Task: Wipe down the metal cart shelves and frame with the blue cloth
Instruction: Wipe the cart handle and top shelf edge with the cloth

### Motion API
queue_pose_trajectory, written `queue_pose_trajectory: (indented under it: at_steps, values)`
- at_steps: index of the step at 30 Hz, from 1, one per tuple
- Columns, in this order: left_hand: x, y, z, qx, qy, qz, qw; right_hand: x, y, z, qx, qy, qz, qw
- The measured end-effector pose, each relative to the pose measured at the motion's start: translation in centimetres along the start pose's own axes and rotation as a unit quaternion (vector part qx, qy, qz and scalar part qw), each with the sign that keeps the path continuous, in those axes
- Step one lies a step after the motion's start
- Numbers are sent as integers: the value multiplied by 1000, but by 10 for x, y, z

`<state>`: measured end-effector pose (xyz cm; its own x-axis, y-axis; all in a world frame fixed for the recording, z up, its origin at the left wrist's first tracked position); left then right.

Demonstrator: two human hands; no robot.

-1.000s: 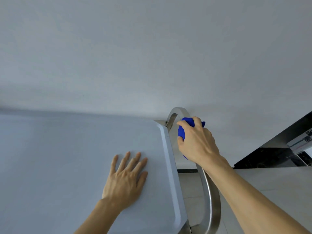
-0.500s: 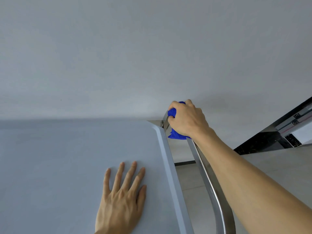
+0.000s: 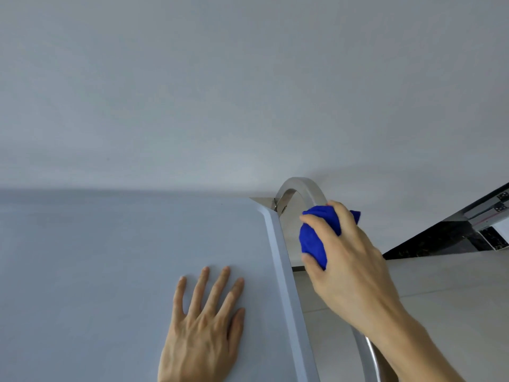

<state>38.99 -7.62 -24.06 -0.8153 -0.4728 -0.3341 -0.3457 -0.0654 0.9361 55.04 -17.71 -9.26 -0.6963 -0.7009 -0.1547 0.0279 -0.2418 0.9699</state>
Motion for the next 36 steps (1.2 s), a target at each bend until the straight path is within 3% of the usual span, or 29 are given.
queue_pose_trajectory:
  at_steps: [5, 8, 12, 15, 17, 19, 21, 24, 27, 31, 36]
  values:
    - [0, 1, 2, 5, -3, 44, 999, -8, 5, 8, -17, 27, -41, 999]
    - [-2, 8, 4, 28, 10, 77, 997, -6, 11, 16, -56, 91, -89, 990]
    - [-4, 17, 11, 155, 47, 55, 985, -12, 6, 40, -17, 177, -91, 980]
    - [-4, 25, 32, 374, 150, 29, 915, -21, -6, 59, -65, 163, -85, 981]
    - [-6, 32, 48, 432, 182, 13, 883, -24, -31, 72, -110, 127, -29, 985]
    - [-10, 43, 64, 408, 167, 0, 898, -20, -73, 77, -137, 48, 98, 985]
    - [-15, 49, 81, 337, 133, 6, 932, -2, -116, 75, -88, 0, 182, 979]
    - [-21, 43, 114, 142, 74, 51, 986, 20, -139, 78, -31, 22, 148, 988]
    - [-17, 27, 143, 26, 52, 140, 988, 22, -143, 79, -32, 17, 95, 995]
    - [-13, 14, 147, -7, 34, 171, 985, 0, -148, 74, -17, 17, 49, 999]
    - [-15, 16, 145, -7, 29, 149, 988, -70, -159, 65, 3, -76, 28, 997]
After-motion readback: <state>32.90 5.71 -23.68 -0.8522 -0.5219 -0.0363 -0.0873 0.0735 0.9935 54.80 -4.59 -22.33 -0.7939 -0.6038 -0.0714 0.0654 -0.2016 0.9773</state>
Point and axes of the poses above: each hand's wrist, its own x-axis away from the middle knuckle, its own y-axis out of the back of the hand, z = x × y, the point moved 7 cm from there along -x, towards the middle knuckle, and after that the axes turned 8 degrees about -x, right-handed, at the moved point
